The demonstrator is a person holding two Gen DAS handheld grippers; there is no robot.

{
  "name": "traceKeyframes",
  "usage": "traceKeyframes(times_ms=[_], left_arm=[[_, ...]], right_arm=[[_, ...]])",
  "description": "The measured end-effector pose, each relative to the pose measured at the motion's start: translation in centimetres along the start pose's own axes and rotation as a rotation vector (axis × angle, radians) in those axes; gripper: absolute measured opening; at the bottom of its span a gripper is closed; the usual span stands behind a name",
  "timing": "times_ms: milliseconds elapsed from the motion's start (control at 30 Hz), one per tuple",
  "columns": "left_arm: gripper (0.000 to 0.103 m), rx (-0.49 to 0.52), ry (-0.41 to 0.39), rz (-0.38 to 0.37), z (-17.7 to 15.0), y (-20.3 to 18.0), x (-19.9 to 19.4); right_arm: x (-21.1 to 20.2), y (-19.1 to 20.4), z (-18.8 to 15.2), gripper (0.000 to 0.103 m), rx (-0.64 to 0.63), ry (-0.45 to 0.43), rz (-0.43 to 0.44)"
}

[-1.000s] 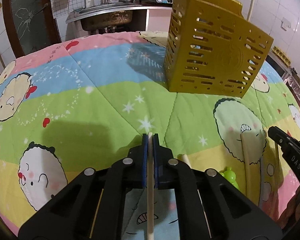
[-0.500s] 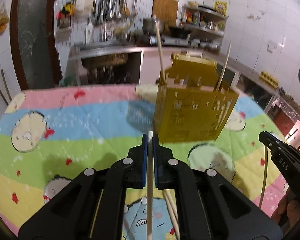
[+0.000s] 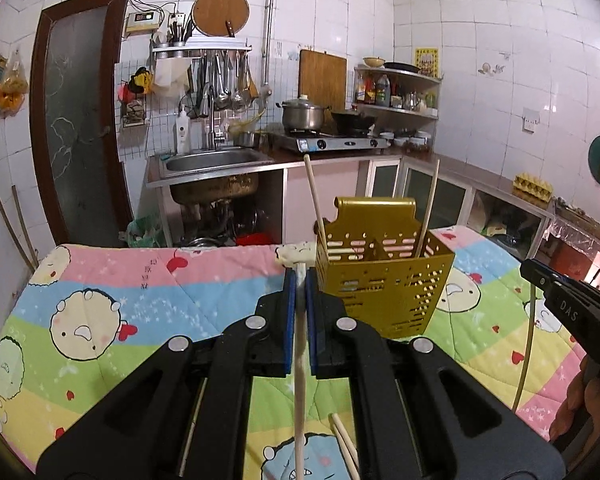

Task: Organize utensils
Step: 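Raise the left tool's chopstick over the holder while the right tool carries its chopstick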

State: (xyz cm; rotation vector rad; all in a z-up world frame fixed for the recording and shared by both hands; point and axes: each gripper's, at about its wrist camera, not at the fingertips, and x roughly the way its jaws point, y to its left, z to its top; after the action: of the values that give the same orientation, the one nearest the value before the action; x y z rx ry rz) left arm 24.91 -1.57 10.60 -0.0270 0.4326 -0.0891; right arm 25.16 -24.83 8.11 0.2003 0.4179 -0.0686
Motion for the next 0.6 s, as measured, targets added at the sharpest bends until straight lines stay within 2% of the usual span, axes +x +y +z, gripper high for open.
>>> traceKeyframes(times_ms=[200,367,600], left_arm=[[0.004,0.025,-0.053,0.006,0.6,-0.4,-0.6],[0.004,0.026,-0.064,0.002,0.3,-0.5,-0.4],[0.004,0.019,-0.101,-0.012,1.0,-0.3,-0.6]], right_arm=[[-0.9,0.4,0.6,0.006,-0.022,-0.07,0.0],[-1.6,0.6,0.7,0.006,-0.029,-0.116,0.016],[-1.9,0.1,2.5,0.006,-0.007,-0.171,0.041]])
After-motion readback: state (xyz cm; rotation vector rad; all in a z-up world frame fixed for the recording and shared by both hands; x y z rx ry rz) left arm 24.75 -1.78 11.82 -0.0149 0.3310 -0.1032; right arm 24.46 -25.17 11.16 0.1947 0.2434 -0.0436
